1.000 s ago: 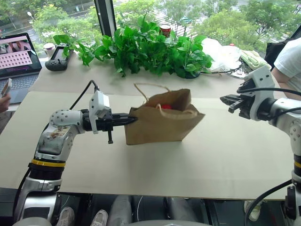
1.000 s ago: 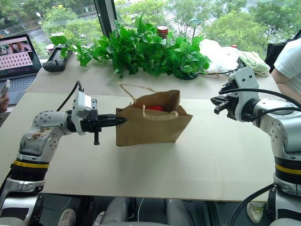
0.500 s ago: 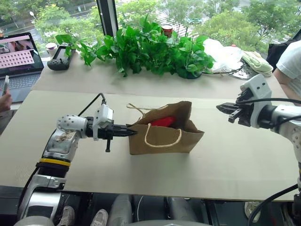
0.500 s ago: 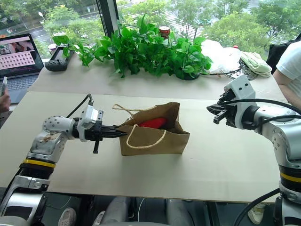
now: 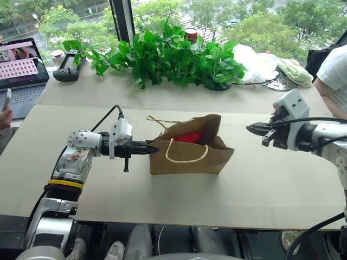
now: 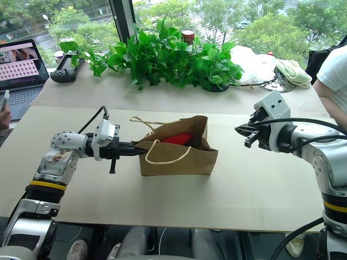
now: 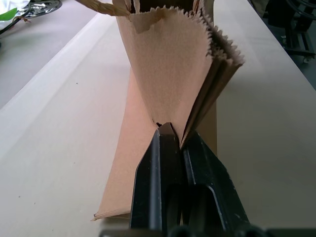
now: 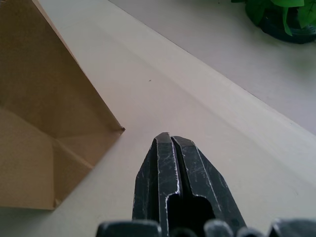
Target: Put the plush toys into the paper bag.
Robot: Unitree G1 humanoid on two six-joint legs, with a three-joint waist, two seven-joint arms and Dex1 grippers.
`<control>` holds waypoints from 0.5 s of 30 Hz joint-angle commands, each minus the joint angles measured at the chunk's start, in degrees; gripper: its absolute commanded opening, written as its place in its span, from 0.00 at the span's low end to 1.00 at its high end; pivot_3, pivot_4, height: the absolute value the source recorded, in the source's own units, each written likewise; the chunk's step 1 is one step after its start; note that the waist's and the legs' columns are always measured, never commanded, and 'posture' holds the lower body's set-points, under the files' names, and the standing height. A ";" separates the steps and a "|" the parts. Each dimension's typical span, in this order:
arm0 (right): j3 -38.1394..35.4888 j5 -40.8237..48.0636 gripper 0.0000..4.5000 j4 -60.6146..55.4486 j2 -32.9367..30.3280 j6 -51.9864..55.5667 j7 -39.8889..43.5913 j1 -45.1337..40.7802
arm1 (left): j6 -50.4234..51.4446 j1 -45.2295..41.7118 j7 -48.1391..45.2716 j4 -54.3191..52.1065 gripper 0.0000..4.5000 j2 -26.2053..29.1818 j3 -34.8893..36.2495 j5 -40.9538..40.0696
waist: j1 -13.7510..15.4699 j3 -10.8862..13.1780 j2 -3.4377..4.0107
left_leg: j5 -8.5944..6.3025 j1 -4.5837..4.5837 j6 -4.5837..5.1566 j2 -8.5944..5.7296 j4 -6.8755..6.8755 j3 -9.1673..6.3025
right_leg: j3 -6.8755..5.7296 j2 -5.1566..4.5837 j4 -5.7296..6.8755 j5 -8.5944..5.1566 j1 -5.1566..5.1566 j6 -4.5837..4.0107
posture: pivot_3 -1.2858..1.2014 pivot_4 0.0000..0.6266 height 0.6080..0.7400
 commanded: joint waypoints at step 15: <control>-0.23 -0.50 0.00 -0.41 -2.89 -4.78 3.37 0.62 | 32.86 -1.24 2.34 -18.15 0.94 13.18 9.76 -14.88 | -0.14 0.01 0.01 | 0.00 -0.01 0.00 0.01 -0.01 -0.04 | 0.00 0.01 0.04 -0.01 -0.05 0.01 | 0.52 0.24 1.00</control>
